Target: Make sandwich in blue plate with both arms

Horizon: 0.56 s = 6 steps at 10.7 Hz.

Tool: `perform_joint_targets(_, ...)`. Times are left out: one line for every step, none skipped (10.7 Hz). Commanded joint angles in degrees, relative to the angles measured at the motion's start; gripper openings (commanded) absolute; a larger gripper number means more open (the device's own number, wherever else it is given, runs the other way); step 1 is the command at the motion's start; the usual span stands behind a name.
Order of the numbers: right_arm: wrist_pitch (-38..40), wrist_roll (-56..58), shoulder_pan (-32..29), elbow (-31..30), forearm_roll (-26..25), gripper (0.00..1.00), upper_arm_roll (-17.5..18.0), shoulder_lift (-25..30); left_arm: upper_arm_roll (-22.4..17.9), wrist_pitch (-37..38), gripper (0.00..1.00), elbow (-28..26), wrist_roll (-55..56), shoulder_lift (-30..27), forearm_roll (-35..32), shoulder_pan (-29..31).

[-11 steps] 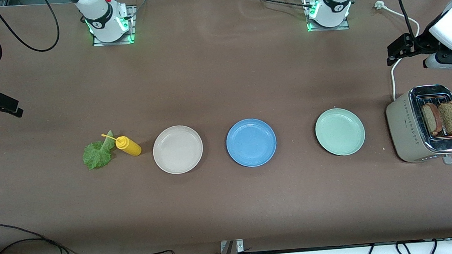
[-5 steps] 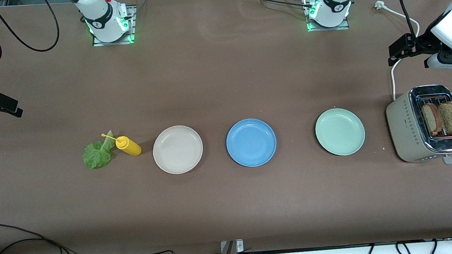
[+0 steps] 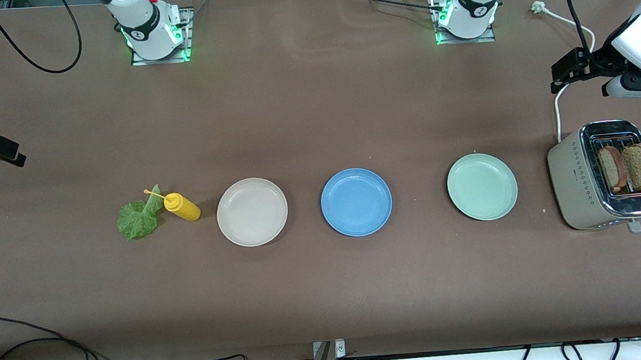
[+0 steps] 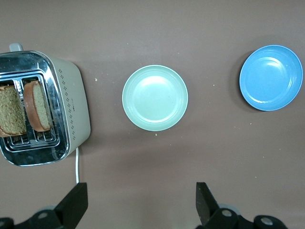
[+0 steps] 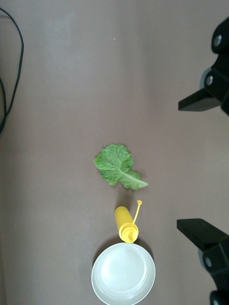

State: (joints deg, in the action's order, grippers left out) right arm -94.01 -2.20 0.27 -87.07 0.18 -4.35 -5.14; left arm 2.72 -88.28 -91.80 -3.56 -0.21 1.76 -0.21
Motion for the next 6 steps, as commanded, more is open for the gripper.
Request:
perform_joint_targets(1.1,0.1,0.1,0.7,-0.3,1.00,-0.1,0.5,-0.1,0.8,1.00,1.6,-0.9,0.7,-1.7,-0.1)
perform_joint_targets(1.1,0.1,0.1,0.7,-0.3,1.00,0.0,0.5,-0.1,0.8,1.00,1.6,-0.9,0.7,-1.7,-0.1)
perform_joint_targets(1.1,0.1,0.1,0.7,-0.3,1.00,0.0,0.5,-0.1,0.9,1.00,1.6,-0.9,0.7,-1.6,-0.1)
perform_joint_targets(1.1,0.1,0.1,0.7,-0.3,1.00,0.2,0.5,0.0,1.3,1.00,1.6,-0.9,0.7,-1.7,-0.1)
perform_joint_targets(1.1,0.1,0.2,0.7,-0.3,1.00,0.5,0.4,0.0,1.4,1.00,1.6,-0.9,0.7,-1.7,-0.1)
perform_joint_targets(1.1,0.1,0.2,0.7,-0.3,1.00,0.5,0.4,0.0,1.4,1.00,1.6,-0.9,0.7,-1.7,-0.1)
